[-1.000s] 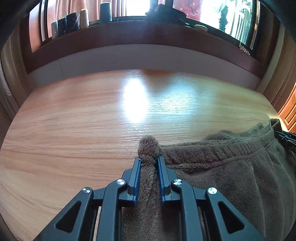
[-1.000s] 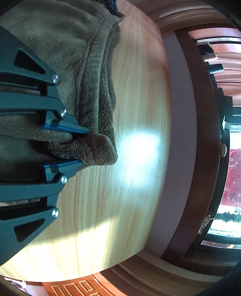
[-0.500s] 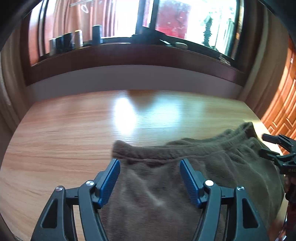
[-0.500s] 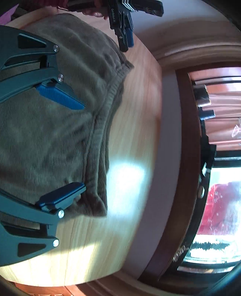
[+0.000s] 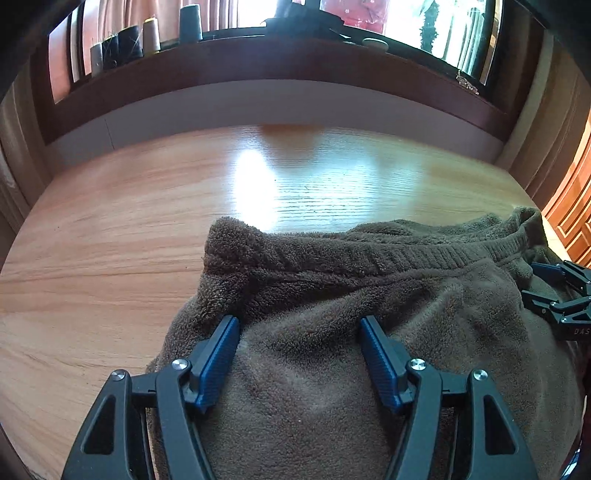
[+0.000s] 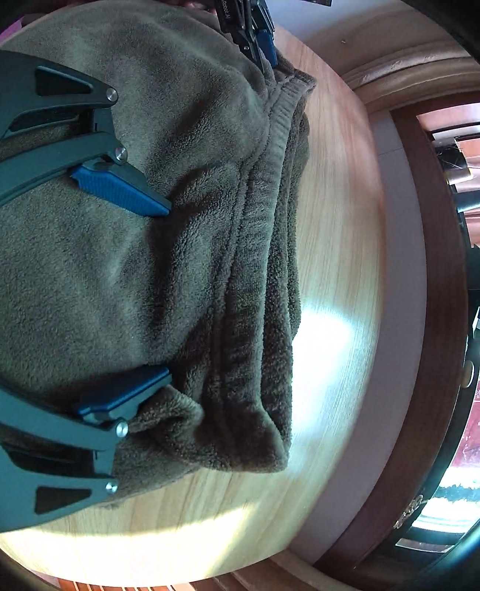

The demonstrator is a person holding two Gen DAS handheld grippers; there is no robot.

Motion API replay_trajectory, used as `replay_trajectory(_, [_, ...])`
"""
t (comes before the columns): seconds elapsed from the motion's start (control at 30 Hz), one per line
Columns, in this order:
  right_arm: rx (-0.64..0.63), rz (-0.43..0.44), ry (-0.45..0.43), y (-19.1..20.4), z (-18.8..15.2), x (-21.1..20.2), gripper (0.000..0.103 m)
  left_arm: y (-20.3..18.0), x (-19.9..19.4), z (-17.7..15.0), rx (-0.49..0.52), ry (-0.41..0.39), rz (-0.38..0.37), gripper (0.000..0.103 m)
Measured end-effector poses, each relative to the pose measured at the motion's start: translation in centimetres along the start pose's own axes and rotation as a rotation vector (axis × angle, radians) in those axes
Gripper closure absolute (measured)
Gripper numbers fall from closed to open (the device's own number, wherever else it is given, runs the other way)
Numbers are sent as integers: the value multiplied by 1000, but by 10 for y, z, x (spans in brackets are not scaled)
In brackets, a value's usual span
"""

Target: Fold clothes

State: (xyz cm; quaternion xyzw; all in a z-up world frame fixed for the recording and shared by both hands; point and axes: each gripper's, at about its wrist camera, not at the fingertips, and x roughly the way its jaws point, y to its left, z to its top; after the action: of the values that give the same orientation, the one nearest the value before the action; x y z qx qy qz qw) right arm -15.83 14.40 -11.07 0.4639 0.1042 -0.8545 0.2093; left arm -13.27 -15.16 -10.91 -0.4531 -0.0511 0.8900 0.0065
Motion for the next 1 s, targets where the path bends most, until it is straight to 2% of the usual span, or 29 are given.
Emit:
replay_trajectory(0.1, [1, -17, -83, 4, -12, -37, 18, -8, -22, -5, 0, -26, 8, 34])
replay_trajectory(0.17, [-12, -13, -144, 8, -29, -69, 18, -17, -43, -10, 20, -53, -26, 34])
replay_trajectory(0.27, [-15, 16, -176, 11, -60, -100, 18, -38, -69, -26, 93, -93, -66, 33])
replay_trajectory(0.37, [-10, 43, -128, 14, -89, -101, 18, -57, -80, -49, 145, -99, -92, 30])
replay_trajectory(0.47, [-15, 35, -85, 16, -112, -86, 18, -56, -81, -79, 137, -76, -92, 30])
replay_trajectory(0.53, [-26, 21, -113, 17, -120, -85, 18, -53, -74, -91, 135, -72, -83, 30])
replay_trajectory(0.63, [-31, -9, -130, 20, -123, -82, 15, -55, -72, -106, 167, -121, -62, 27])
replay_trajectory(0.73, [-40, -34, -149, 23, -124, -80, 12, -55, -71, -109, 178, -136, -55, 26])
replay_trajectory(0.87, [-37, -53, -158, 25, -124, -80, 12, -49, -71, -105, 148, -140, -86, 26])
replay_trajectory(1.0, [54, -45, -192, 19, -131, -96, 12, -50, -72, -106, 149, -143, -76, 26])
